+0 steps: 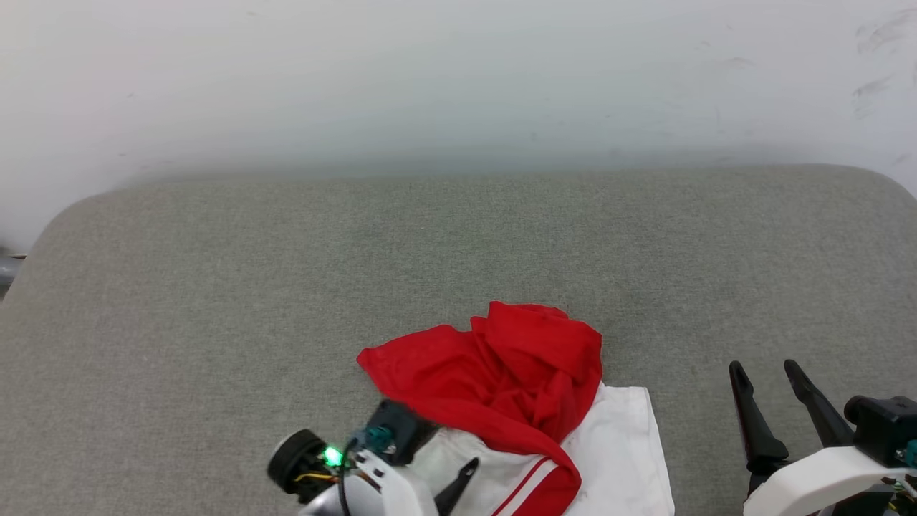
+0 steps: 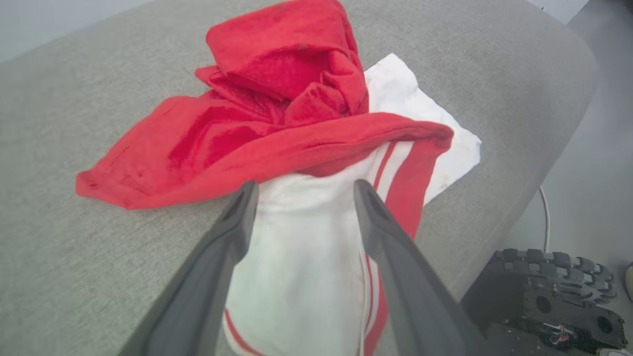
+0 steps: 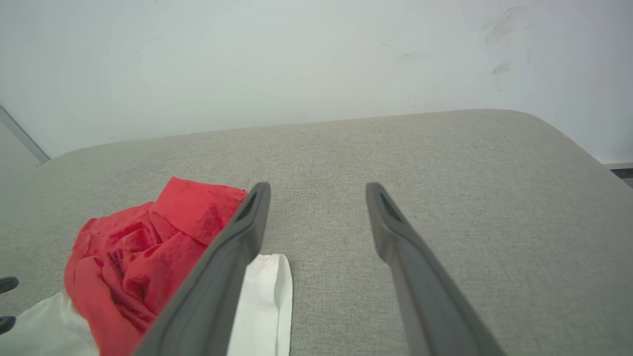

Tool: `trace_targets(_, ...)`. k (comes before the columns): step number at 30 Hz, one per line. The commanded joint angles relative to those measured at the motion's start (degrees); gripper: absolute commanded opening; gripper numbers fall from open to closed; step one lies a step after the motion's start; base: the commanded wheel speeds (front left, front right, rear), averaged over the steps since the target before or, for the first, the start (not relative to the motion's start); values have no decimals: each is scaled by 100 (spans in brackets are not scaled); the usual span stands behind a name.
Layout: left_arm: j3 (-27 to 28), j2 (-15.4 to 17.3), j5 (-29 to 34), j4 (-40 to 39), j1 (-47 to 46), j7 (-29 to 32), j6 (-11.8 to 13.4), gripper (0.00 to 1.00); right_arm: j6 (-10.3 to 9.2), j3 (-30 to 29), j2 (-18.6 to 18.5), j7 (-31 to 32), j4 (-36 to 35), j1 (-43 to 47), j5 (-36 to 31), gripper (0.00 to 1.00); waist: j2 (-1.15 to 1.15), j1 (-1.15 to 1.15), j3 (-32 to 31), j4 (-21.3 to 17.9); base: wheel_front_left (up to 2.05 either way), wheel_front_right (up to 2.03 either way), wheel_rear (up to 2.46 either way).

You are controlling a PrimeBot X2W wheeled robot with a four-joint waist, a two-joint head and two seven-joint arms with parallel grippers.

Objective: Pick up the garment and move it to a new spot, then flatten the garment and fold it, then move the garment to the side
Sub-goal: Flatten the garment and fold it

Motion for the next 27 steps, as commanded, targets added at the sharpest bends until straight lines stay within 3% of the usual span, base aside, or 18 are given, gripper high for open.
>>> trace_targets(1,122,180,-160,-98,82,246,86,100,-2,1,6,4,-17,54,44,100,0,0,5,21,0,0,0)
trace_targets(6,385,518,-599,-127,-12,847,140,100,-2,49,6,6,-24,-7,97,100,0,0,151,34,0,0,0)
trace_targets(11,441,636,-773,118,-257,1207,8,100,-2,104,6,2,-19,-149,102,100,0,0,402,-27,0,0,0)
trace_targets(23,-105,570,-572,933,-790,1785,-612,100,-2,148,6,-106,60,-375,156,100,0,0,882,-213,0,0,0)
trace_targets(24,-202,555,-534,990,-824,1852,-689,88,-2,148,6,-122,69,-392,160,100,0,0,908,-219,0,0,0)
trace_targets(25,-322,542,-467,1025,-855,1925,-762,61,-2,151,6,-129,79,-395,163,100,0,0,929,-223,0,0,0)
trace_targets(26,-437,527,-421,1060,-880,1987,-827,46,-2,138,6,-143,93,-395,163,100,0,0,949,-222,0,0,0)
trace_targets(27,-539,499,-374,1078,-903,2026,-885,38,-2,134,6,-153,108,-411,160,100,0,0,964,-222,0,0,0)
